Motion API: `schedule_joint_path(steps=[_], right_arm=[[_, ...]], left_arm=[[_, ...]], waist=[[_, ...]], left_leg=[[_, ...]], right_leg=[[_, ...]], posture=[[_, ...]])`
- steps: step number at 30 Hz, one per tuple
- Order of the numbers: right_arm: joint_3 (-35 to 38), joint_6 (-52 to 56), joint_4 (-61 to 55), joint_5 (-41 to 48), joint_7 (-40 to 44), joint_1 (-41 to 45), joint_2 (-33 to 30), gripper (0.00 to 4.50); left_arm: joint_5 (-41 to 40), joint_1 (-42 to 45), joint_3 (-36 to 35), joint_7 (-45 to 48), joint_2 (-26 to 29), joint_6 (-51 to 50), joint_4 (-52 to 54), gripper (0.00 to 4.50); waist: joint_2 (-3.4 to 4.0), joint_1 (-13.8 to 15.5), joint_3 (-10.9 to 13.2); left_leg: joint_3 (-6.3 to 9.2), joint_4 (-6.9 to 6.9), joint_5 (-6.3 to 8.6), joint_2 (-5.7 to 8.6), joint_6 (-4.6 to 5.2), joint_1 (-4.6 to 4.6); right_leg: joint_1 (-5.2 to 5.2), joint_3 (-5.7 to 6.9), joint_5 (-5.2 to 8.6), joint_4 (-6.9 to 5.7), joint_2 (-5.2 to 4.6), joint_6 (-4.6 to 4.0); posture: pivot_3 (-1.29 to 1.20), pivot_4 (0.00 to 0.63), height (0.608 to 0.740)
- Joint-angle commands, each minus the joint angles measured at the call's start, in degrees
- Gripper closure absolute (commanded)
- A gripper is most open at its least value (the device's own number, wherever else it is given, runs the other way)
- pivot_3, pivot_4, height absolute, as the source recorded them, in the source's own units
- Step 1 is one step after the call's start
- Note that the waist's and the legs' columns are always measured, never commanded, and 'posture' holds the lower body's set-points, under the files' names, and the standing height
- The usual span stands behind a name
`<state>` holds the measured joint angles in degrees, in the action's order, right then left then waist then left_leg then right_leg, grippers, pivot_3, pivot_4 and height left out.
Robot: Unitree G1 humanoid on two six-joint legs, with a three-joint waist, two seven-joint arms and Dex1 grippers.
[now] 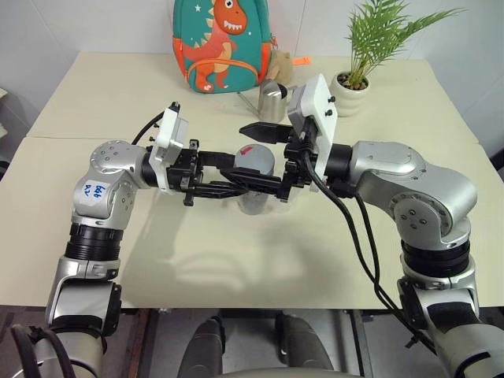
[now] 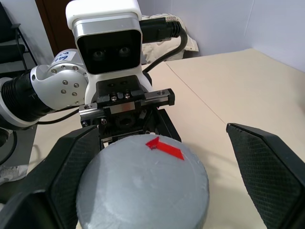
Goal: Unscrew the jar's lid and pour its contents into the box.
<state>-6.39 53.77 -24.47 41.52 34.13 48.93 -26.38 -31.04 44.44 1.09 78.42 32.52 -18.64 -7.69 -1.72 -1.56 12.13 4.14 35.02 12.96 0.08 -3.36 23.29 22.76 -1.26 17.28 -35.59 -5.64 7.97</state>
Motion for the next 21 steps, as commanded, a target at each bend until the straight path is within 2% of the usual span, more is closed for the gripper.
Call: schedule_joint_path(steps=[1,21], right_arm=[[2.04,-0.89,-1.38,-0.65,-0.06,0.05,-1.22,0.03],[2.91,-1.1,-1.53,-0.78,1.05,-0.75,-4.77,0.03]], left_arm=[[-0.39,0.5,-1.09,0.33,0.48,0.52,0.94,2.57],[-0.27,0.71,-1.36,0.52,0.95,0.24,0.56,2.57]], waist=[[0.0,0.02,0.0],[0.0,0.02,0.0]], left_leg=[[0.0,0.0,0.0,0.0,0.0,0.0],[0.0,0.0,0.0,0.0,0.0,0.0]], right_leg=[[0.0,0.0,0.0,0.0,0.0,0.0],[0.0,0.0,0.0,0.01,0.0,0.0]], posture=[[0.0,0.15,0.74],[0.0,0.15,0.74]])
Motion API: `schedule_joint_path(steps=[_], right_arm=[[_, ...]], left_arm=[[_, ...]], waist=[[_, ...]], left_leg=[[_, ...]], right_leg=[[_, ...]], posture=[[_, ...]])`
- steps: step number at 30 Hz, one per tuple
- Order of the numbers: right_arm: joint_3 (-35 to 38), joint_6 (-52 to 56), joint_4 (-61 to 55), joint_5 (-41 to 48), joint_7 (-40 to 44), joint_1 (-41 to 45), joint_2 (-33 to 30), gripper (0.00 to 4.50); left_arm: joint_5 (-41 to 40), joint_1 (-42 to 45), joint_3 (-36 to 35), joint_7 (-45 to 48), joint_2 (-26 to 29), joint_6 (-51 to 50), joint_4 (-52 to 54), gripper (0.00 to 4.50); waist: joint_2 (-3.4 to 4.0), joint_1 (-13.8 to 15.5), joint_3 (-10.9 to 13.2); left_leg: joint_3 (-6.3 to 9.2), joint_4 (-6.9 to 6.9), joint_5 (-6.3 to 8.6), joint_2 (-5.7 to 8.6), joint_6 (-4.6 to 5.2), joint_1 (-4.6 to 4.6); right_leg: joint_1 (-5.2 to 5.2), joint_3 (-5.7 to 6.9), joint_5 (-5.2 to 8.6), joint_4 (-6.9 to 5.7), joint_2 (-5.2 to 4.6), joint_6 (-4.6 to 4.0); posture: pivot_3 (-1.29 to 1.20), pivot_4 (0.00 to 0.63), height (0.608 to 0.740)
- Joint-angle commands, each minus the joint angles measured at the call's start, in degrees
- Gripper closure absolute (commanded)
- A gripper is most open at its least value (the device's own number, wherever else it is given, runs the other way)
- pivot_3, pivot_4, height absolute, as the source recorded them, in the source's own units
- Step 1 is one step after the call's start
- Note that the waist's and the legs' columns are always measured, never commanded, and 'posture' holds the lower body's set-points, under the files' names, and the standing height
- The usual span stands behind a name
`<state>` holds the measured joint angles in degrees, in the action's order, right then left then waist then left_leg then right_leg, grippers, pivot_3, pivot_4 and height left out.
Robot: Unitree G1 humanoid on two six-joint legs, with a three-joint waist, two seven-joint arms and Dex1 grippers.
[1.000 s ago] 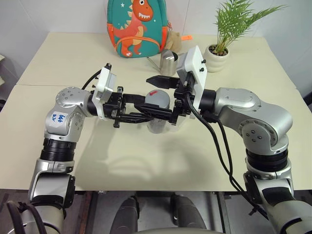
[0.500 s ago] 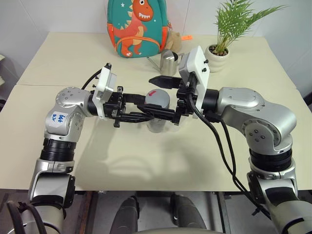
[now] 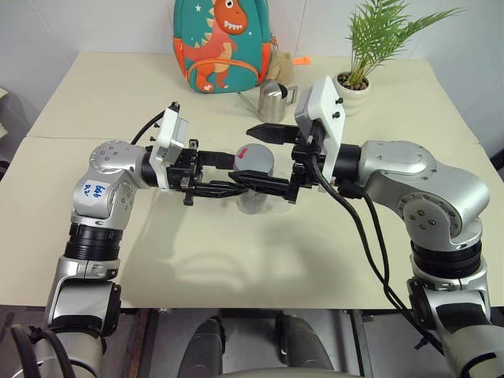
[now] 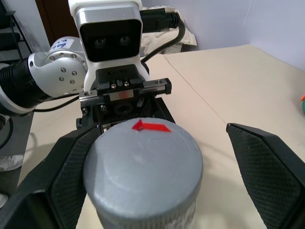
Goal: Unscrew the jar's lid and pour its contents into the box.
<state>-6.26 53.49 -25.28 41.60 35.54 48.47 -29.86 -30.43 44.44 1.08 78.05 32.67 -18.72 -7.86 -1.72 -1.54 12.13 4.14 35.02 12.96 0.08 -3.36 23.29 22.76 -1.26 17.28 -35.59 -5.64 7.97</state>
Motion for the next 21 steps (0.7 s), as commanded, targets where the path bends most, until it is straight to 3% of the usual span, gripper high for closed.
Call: schedule_joint_path(steps=[1,21], right_arm=[[2.84,-0.8,-0.76,-0.83,-0.35,-0.36,-1.42,0.03],[3.44,-0.59,-1.79,0.13,0.74,-1.16,-3.29,0.03]], left_arm=[[-0.85,0.74,-1.38,0.9,0.82,0.31,0.68,2.57],[-0.74,0.98,-1.35,0.78,1.06,0.23,0.13,2.57]], waist=[[0.0,0.0,0.0],[0.0,0.03,0.0]], left_leg=[[0.0,0.0,0.0,0.0,0.0,0.0],[0.0,0.0,0.0,0.0,0.0,0.0]], right_leg=[[0.0,0.0,0.0,0.0,0.0,0.0],[0.0,0.0,0.0,0.01,0.0,0.0]], posture=[[0.0,0.15,0.74],[0.0,0.15,0.74]])
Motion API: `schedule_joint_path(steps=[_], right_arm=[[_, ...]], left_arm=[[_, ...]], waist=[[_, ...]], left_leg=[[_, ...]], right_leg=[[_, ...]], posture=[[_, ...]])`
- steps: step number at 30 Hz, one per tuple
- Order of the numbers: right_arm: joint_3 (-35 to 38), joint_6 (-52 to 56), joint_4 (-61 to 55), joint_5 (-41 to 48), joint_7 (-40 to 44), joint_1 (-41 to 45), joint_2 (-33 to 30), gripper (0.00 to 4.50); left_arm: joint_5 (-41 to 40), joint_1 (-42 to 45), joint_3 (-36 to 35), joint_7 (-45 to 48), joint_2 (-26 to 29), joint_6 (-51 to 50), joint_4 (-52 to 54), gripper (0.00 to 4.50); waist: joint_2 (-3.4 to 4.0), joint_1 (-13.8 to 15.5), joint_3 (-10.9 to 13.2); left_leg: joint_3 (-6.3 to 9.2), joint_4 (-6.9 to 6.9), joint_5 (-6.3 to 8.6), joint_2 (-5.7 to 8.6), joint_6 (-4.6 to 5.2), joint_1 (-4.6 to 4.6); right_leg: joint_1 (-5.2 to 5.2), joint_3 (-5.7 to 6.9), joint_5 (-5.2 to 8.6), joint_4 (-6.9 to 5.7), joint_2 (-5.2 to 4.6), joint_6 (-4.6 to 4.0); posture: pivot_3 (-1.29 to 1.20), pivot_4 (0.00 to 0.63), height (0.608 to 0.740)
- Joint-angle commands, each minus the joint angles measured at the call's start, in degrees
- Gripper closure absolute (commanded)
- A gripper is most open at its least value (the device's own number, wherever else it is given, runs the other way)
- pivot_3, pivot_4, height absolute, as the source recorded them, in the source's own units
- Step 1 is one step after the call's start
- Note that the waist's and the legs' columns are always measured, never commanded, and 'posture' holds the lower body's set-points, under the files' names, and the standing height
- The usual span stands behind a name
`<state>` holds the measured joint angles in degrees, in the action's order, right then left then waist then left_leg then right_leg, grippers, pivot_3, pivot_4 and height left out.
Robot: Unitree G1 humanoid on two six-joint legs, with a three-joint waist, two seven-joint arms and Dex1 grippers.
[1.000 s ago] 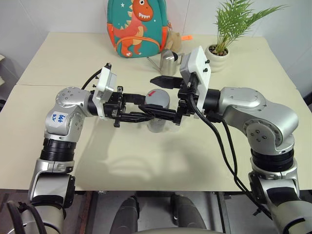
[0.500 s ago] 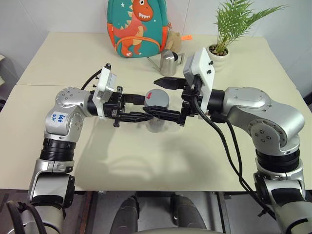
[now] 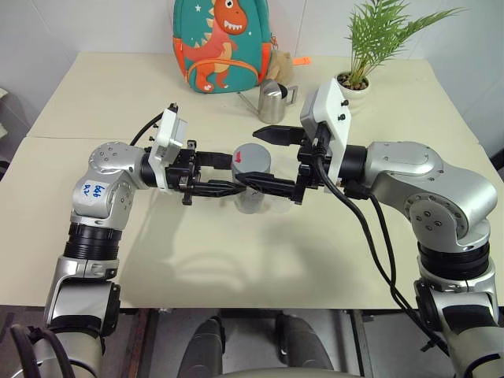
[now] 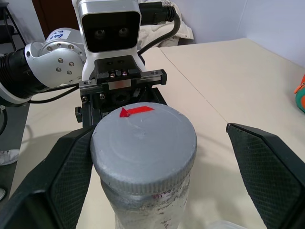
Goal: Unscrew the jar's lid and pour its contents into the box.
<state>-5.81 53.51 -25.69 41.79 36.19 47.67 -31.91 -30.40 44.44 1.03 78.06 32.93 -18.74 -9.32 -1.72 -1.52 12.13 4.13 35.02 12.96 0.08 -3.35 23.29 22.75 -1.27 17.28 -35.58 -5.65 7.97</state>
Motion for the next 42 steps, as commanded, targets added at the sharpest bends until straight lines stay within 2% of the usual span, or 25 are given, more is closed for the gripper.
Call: schedule_joint_path(steps=[1,42], right_arm=[[2.97,-0.6,-1.49,0.06,0.17,-0.37,-1.29,0.03],[4.47,1.01,-5.84,4.83,2.57,-2.43,-4.68,0.03]], left_arm=[[-0.81,0.96,-1.29,0.78,0.83,0.15,1.65,2.57],[-0.54,0.54,-1.67,0.69,0.67,-0.12,1.42,2.57]], waist=[[0.0,0.01,0.0],[0.0,0.01,0.0]], left_leg=[[0.0,0.0,0.0,0.0,0.0,0.0],[0.0,0.0,0.0,0.0,0.0,0.0]], right_leg=[[0.0,0.0,0.0,0.0,0.0,0.0],[0.0,-0.01,0.0,0.0,0.0,0.0]], posture=[[0.0,0.15,0.74],[0.0,0.15,0.74]])
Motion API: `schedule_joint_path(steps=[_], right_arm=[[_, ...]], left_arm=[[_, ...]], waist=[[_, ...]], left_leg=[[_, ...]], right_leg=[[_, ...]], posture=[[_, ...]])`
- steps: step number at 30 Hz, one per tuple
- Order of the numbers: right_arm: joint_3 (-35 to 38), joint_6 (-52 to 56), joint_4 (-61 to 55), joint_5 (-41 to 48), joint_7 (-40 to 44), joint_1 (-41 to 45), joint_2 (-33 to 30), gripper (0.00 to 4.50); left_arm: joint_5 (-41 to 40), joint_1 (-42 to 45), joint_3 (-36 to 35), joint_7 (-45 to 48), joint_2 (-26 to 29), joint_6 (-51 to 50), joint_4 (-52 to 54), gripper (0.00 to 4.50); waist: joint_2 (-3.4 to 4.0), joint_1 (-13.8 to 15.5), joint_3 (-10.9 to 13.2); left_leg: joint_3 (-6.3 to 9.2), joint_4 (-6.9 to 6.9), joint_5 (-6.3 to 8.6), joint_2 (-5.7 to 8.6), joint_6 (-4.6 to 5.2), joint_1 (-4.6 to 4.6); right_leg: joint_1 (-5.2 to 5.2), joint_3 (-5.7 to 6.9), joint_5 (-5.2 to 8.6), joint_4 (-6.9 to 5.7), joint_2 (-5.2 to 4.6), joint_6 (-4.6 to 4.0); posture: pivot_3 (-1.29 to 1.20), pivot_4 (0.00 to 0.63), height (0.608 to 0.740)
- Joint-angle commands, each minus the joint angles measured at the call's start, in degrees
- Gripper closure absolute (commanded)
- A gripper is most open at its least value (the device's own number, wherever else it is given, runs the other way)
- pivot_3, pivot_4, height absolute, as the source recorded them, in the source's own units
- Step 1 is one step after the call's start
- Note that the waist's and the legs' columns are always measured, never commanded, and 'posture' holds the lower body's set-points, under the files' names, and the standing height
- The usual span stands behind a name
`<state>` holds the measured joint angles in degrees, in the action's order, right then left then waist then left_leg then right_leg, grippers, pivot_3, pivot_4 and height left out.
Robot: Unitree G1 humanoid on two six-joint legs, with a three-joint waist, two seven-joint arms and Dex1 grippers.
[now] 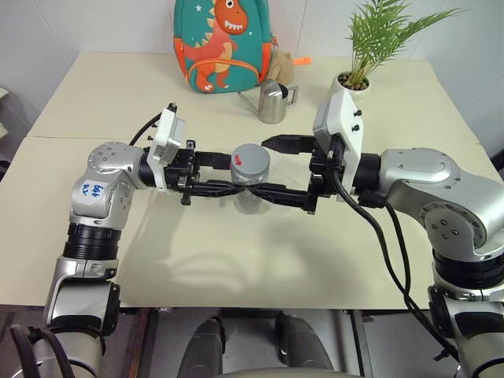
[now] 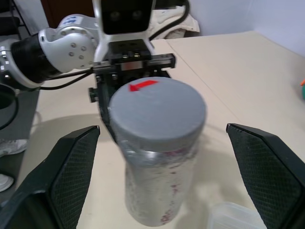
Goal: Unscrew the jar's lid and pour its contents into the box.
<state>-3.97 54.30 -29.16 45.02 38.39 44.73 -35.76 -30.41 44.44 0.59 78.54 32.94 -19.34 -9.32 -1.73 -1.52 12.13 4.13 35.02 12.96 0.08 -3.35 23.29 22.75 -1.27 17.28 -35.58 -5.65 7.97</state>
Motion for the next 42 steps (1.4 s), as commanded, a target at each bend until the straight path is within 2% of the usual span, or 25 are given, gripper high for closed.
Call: schedule_joint_path(steps=[1,18,42], right_arm=[[2.7,0.3,-2.43,1.82,0.31,0.54,-0.91,0.03],[3.61,0.61,-1.86,1.38,-0.73,2.03,-1.56,0.03],[1.2,5.91,-0.08,2.25,-3.46,7.36,2.48,0.03]], left_arm=[[-0.54,0.55,-1.24,0.2,0.65,0.47,1.39,2.57],[0.19,0.82,-0.74,0.8,0.15,1.75,-0.5,2.57],[1.43,2.46,-0.4,1.63,-1.17,3.58,-2.94,2.57]], waist=[[0.0,0.02,0.0],[0.0,0.03,0.0],[0.0,0.0,0.0]], left_leg=[[0.0,0.0,0.0,0.0,0.0,0.0],[0.0,0.01,0.0,0.0,0.0,0.0],[0.0,0.01,0.0,0.0,0.0,0.0]], right_leg=[[0.0,0.0,0.0,0.0,0.0,0.0],[0.0,0.0,0.0,0.0,0.0,0.0],[0.0,-0.01,0.0,-0.01,0.0,0.0]], posture=[[0.0,0.15,0.74],[0.0,0.15,0.74],[0.0,0.15,0.74]])
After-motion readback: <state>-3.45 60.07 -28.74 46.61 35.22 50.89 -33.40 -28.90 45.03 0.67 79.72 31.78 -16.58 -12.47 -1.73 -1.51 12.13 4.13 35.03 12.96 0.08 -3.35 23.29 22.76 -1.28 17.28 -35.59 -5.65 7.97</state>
